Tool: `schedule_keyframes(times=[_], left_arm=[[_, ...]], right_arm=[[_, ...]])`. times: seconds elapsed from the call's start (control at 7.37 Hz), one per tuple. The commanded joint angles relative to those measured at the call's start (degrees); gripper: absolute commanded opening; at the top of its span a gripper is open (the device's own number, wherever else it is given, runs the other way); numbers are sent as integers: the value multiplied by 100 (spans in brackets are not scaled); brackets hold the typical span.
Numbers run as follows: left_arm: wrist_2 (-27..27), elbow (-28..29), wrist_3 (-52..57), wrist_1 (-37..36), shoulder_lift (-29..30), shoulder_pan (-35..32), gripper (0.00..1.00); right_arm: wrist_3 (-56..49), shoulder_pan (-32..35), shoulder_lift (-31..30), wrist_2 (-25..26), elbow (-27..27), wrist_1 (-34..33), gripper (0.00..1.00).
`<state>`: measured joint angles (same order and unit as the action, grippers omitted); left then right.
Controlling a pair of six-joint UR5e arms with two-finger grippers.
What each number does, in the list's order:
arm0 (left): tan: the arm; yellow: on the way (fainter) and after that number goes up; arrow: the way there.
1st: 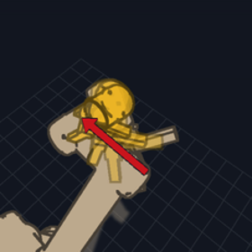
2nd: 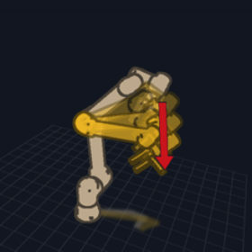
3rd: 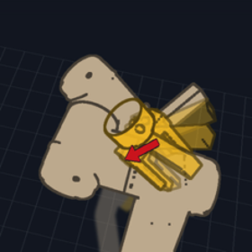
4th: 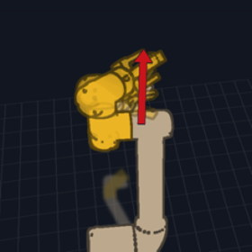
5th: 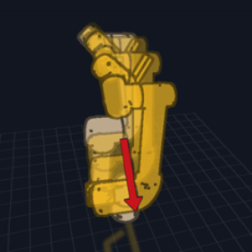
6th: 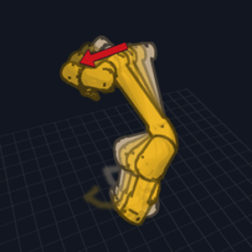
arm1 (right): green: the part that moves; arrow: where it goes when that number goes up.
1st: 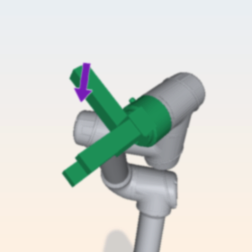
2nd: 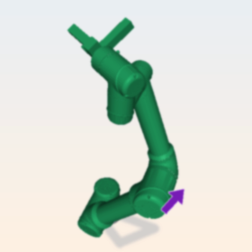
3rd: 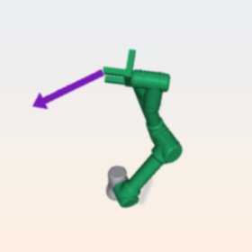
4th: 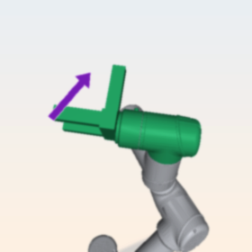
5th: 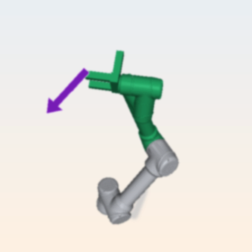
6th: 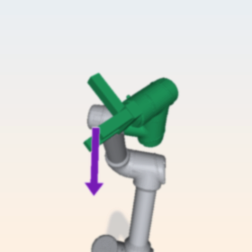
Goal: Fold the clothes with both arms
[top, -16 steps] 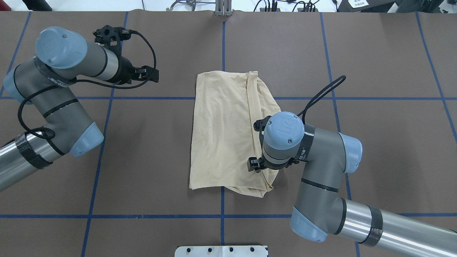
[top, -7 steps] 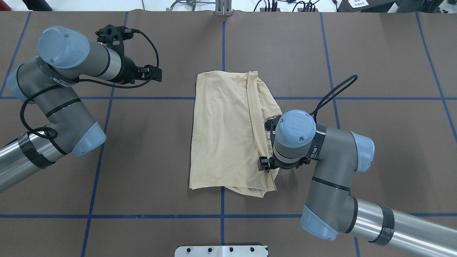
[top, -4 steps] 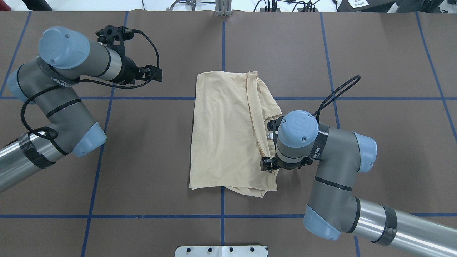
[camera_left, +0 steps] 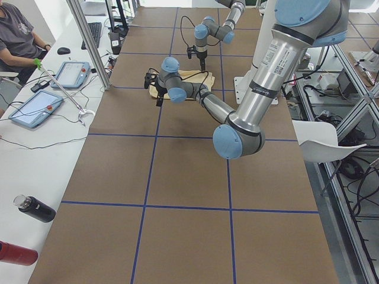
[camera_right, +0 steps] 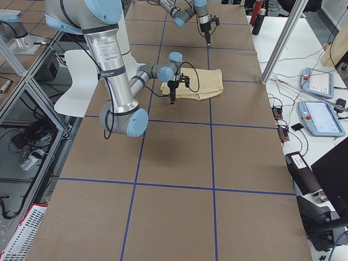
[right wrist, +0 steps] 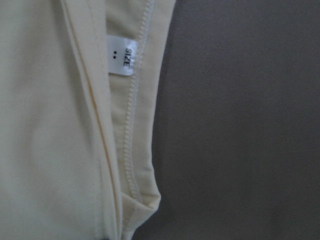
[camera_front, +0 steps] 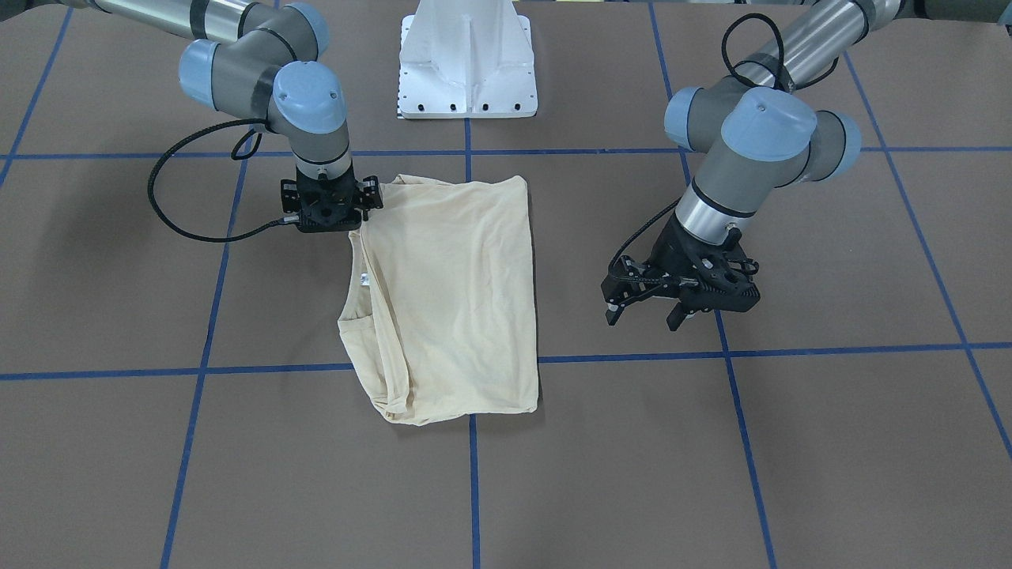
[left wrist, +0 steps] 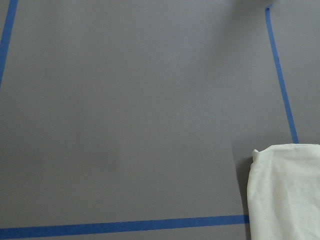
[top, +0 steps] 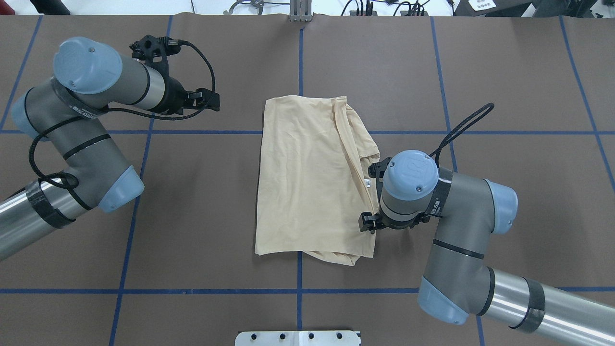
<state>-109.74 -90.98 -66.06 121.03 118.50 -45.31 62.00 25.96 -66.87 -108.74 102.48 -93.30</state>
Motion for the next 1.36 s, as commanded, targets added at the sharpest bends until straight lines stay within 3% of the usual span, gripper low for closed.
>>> schedule_keyframes(times=[0.0, 0.41, 0.54, 0.81, 0.95, 1.22], left_arm=[[-3, -7, -56, 0, -3, 14, 100], [6, 19, -30, 9, -3, 14, 100], [6, 45, 5, 17, -3, 14, 100], [6, 72, 5, 140, -29, 14, 100], [6, 89, 5, 158, -38, 14, 100], [6, 90, 5, 158, -29, 22, 100]], right_arm=[[-21, 136, 7, -15, 61, -4, 100], [-327, 470, 611, 265, 71, 84, 100], [-468, 523, 910, 719, -217, 145, 100], [-557, 532, 1133, 951, -1147, 1132, 100], [-601, 532, 1133, 995, -1387, 1530, 100], [-811, 620, 1115, 1022, -1520, 1526, 100]])
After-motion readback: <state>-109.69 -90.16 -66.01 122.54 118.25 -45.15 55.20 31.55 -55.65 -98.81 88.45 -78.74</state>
